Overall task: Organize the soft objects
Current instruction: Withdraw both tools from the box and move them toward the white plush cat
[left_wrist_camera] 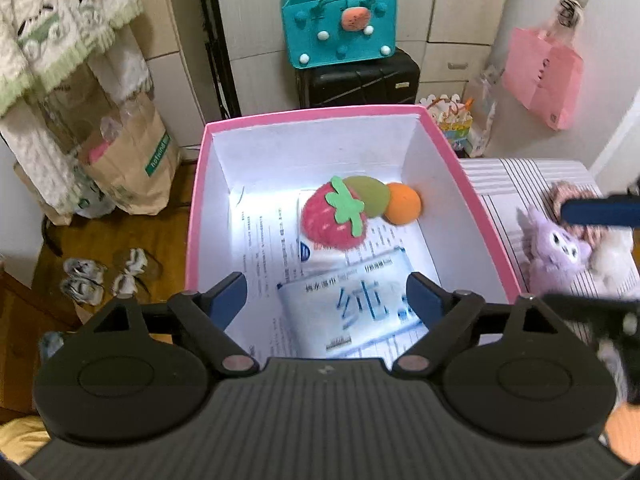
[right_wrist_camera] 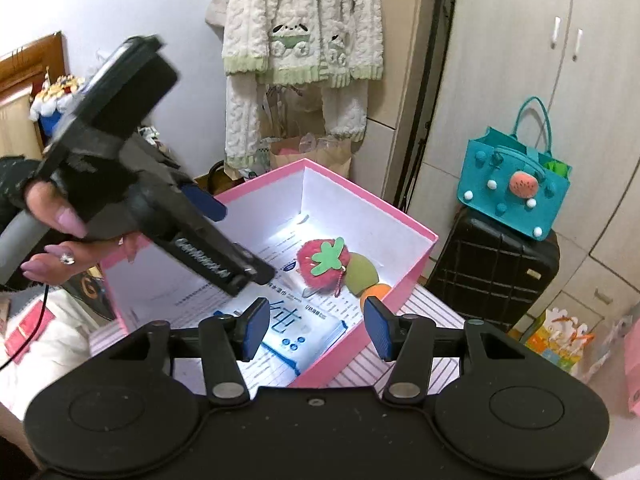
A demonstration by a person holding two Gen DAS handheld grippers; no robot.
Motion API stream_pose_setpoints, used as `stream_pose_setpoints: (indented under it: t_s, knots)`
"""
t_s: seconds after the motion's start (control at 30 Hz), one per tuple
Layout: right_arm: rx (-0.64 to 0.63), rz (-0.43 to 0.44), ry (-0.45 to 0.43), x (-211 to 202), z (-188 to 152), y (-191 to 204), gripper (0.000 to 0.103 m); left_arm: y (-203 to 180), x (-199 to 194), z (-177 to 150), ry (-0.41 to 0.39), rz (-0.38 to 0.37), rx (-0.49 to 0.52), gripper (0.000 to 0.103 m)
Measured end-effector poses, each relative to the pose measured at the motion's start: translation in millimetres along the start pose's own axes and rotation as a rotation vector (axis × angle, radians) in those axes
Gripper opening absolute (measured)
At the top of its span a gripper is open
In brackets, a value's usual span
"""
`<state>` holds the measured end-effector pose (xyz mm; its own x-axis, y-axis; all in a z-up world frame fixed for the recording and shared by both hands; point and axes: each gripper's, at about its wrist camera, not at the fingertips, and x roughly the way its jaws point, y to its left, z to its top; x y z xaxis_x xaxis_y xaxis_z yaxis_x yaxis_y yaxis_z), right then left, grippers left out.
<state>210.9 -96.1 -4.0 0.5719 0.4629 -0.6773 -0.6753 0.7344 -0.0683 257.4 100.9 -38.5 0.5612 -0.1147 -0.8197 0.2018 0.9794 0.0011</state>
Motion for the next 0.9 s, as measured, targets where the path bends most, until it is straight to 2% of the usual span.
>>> stream_pose_setpoints:
  t_s: [0.17,0.33,0.53,0.73,0.9]
  knots:
    - [-0.009,-0.038,0.002,-21.1,-2.8,6.2,0.06,-17.6,-39.3,-14.9,-0.025,-0.017,0.068,0.087]
    - [0.004,-0.014,-0.014,-49.3,-7.0,10.0,0.068,-34.3,-71.2,-27.9,-0.044,-0.035,0.134,0.092]
    - [-0.021,0.005,-0.019,-81.3,-17.4,23.7,0.074,-42.8,-94.1,-39.1,-0.022,-0.041,0.169,0.092]
    - [-0.027,0.042,-0.011,-108.1,-34.5,36.4,0.075,-50.2,-113.1,-52.7,-0.024,-0.07,0.184,0.093]
    - [-0.011,0.063,0.001,-125.0,-51.6,39.4,0.077,-63.0,-123.5,-63.9,0.007,-0.136,0.194,0.094]
